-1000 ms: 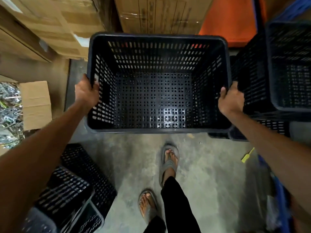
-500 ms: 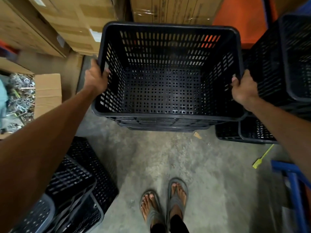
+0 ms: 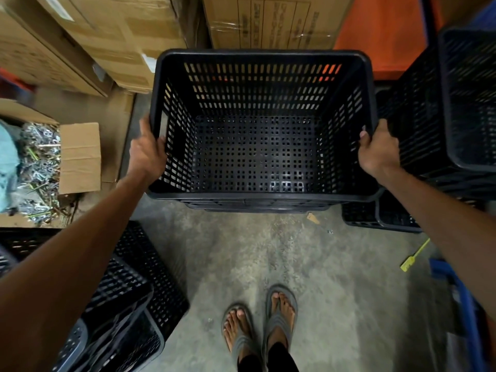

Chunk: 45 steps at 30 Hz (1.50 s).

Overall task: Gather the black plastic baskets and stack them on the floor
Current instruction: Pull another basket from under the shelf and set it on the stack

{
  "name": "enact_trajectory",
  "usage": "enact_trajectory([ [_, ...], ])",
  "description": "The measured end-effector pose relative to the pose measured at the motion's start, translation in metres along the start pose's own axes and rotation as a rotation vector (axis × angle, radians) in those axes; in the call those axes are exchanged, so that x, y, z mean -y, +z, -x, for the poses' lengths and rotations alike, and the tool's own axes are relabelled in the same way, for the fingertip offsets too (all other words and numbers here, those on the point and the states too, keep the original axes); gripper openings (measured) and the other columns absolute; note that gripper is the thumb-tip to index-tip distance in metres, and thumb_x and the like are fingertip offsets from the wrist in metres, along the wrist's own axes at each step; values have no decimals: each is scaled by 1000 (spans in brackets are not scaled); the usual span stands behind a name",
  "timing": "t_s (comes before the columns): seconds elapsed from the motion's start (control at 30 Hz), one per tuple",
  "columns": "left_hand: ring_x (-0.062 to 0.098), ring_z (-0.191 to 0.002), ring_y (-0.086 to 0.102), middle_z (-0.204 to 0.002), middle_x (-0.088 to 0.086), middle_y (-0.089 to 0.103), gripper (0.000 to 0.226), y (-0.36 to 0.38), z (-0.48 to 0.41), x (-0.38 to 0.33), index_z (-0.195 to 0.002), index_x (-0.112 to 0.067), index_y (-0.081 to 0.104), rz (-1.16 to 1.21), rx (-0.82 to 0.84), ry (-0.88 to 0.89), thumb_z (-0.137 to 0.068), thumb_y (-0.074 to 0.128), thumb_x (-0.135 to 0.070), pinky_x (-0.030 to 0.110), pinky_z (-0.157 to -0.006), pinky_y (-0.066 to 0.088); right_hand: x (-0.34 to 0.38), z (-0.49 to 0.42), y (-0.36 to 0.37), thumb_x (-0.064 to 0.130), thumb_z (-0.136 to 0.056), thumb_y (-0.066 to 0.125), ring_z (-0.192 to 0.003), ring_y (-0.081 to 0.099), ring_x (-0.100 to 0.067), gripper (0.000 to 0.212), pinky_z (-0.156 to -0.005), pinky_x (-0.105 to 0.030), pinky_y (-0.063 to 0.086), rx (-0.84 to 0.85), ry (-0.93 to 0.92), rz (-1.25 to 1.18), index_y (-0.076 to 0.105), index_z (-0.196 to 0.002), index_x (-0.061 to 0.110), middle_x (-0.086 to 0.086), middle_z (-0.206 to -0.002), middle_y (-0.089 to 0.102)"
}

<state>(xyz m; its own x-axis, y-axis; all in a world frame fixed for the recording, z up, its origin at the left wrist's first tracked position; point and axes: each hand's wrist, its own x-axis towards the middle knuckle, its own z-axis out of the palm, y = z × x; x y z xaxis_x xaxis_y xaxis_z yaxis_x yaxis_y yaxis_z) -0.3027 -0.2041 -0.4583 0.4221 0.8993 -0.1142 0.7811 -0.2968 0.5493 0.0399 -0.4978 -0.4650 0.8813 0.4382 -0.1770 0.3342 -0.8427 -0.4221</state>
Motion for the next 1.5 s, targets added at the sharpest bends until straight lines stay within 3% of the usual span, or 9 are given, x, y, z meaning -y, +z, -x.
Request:
enact_trajectory([
  [0.33,38,-96,68,-119,25,63,42,5,12,10,-142,-15,27,-71,-6,-37,-101,39,-21,33,-70,53,-5,-7,6,26,-102,41,-86,63,-39,32,-64,-34,41,-47,-57,-8,44,-125,5,-22,-105,64],
  [0.4,41,-96,68,-118,26,63,42,2,11,9,-140,-14,27,-77,-11,-40,-101,39,-21,41,-73,58,-6,-7,8,26,-102,42,-79,62,-33,31,-63,-31,40,-54,-70,-20,44,-125,5,-21,-102,65],
  [0.5,43,-94,68,-117,28,63,44,0,12,10,-141,-13,24,-121,-1,-53,-101,37,-24,51,-75,60,-8,-2,12,27,-101,41,-85,63,-41,31,-65,-35,43,-77,-74,0,43,-124,5,-23,-100,65],
  [0.63,41,-91,69,-115,28,63,47,-5,13,12,-144,-11,22,-186,18,-70,-102,36,-26,49,-73,60,-7,12,16,28,-100,41,-83,63,-44,34,-71,-41,49,-114,-72,24,41,-126,5,-24,-95,65],
  [0.8,41,-88,69,-113,29,63,48,-11,10,16,-143,-9,22,-233,52,-56,-101,35,-29,52,-72,59,-11,35,22,27,-101,40,-76,63,-45,34,-61,-34,39,-157,-55,24,40,-126,4,-26,-87,64],
  [1.07,41,-77,69,-108,30,65,47,-14,9,27,-142,-20,20,-163,68,-56,-100,39,-31,48,-61,60,-2,44,20,25,-101,41,-82,64,-47,39,-63,-39,45,-119,17,91,37,-131,1,-30,-93,65],
  [1.27,49,-75,66,-103,33,65,51,-17,24,38,-143,-12,21,-216,56,7,-100,40,-29,45,-60,56,-4,65,16,23,-101,42,-74,63,-46,28,-59,-33,37,-107,28,82,40,-118,0,-28,-84,64],
  [1.37,49,-74,65,-100,33,65,48,-21,26,43,-141,-17,21,-187,96,20,-99,42,-29,46,-59,54,-10,75,17,23,-100,43,-72,63,-46,25,-58,-35,39,-78,37,76,40,-111,0,-28,-81,63],
  [1.5,43,-69,66,-99,27,67,42,-26,25,44,-134,-18,25,-145,114,44,-98,44,-28,42,-56,54,-14,88,20,21,-100,44,-69,65,-46,28,-56,-33,39,-115,25,59,40,-118,1,-26,-77,64],
])
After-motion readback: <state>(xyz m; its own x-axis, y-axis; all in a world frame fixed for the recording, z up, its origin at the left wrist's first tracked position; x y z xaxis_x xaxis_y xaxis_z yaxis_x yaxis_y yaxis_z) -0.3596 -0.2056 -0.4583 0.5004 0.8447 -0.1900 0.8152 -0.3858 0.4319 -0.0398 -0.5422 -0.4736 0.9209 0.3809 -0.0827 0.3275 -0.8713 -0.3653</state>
